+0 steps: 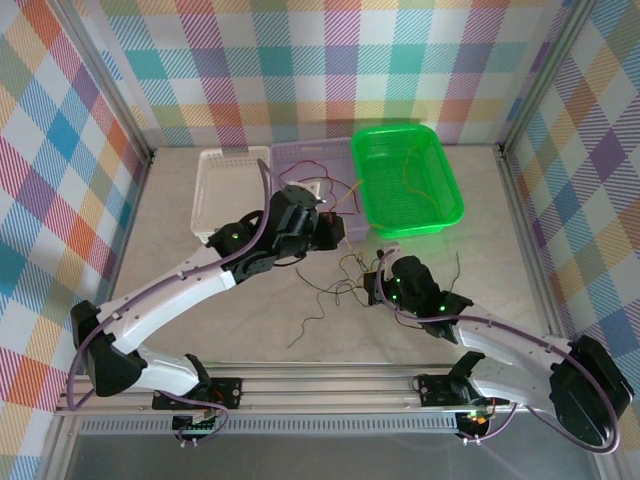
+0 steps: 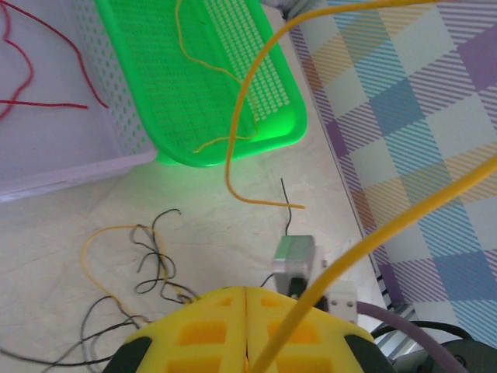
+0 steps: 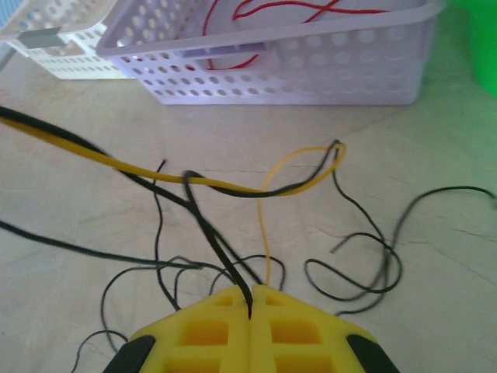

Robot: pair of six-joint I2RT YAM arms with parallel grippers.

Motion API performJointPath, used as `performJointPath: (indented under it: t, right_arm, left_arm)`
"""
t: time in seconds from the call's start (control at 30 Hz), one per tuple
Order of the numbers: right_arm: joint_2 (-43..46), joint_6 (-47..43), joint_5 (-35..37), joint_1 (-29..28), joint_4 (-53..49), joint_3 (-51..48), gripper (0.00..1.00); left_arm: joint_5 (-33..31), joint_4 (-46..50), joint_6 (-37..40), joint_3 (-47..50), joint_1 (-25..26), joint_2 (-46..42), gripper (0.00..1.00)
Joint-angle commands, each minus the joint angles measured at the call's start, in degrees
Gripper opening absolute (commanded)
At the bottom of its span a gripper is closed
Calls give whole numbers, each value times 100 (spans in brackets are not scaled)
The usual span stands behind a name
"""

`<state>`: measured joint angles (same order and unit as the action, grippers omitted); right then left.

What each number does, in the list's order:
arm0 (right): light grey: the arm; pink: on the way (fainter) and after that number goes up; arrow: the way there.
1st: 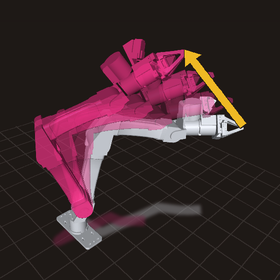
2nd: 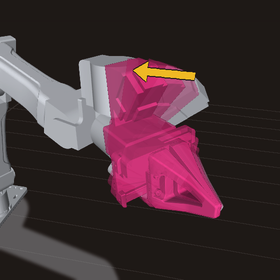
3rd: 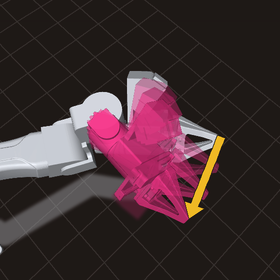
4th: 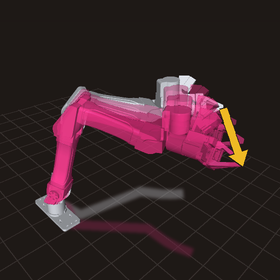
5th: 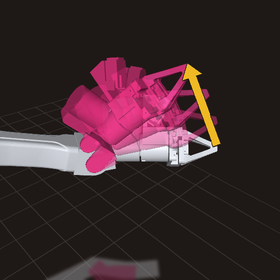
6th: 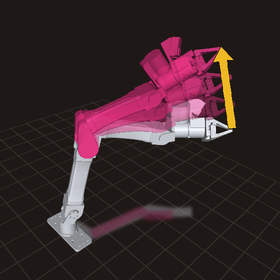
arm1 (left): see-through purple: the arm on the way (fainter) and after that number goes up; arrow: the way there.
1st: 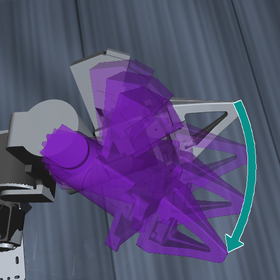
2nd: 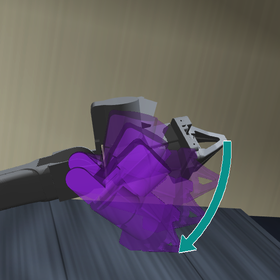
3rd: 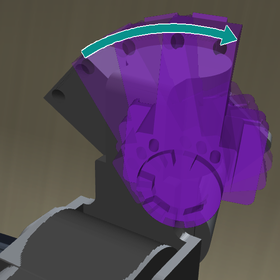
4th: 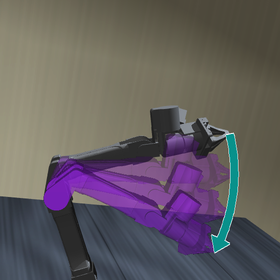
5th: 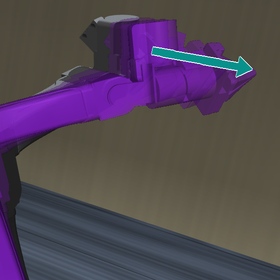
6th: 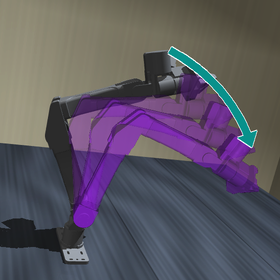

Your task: Untangle the cables

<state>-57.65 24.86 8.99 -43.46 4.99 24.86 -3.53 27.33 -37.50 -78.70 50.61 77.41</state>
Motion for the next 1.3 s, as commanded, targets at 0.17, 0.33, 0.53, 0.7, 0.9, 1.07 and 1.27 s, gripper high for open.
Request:
performJointPath:
  t: [0.17, 0.33, 0.53, 0.7, 0.9, 1.07, 1.27]
  right_arm:
    - [880, 488, 629, 500, -1018, -220, 0]
    - [1272, 883, 705, 1007, -1678, -389, 0]
    - [1574, 1300, 662, 1659, -2368, -480, 0]
    - [1652, 1591, 433, 2159, -2638, -508, 0]
    - [1668, 1705, 433, 2306, -2769, -500, 0]
    - [1599, 1663, 267, 2351, -2626, -533, 0]
    - [1607, 1628, 173, 2351, -2513, -561, 0]
  left_arm:
    - [-289, 988, 546, -489, -761, -1020, 0]
    - [-107, 1700, 935, -879, -1434, -1338, 0]
    - [35, 2303, 1356, -1445, -2212, -1570, 0]
    - [-207, 2623, 1662, -2184, -2397, -1590, 0]
    - [-695, 2719, 1837, -3015, -2399, -1697, 0]
    - [-652, 2567, 1800, -3312, -2400, -1790, 0]
    - [-174, 2271, 1601, -3672, -2398, -1451, 0]
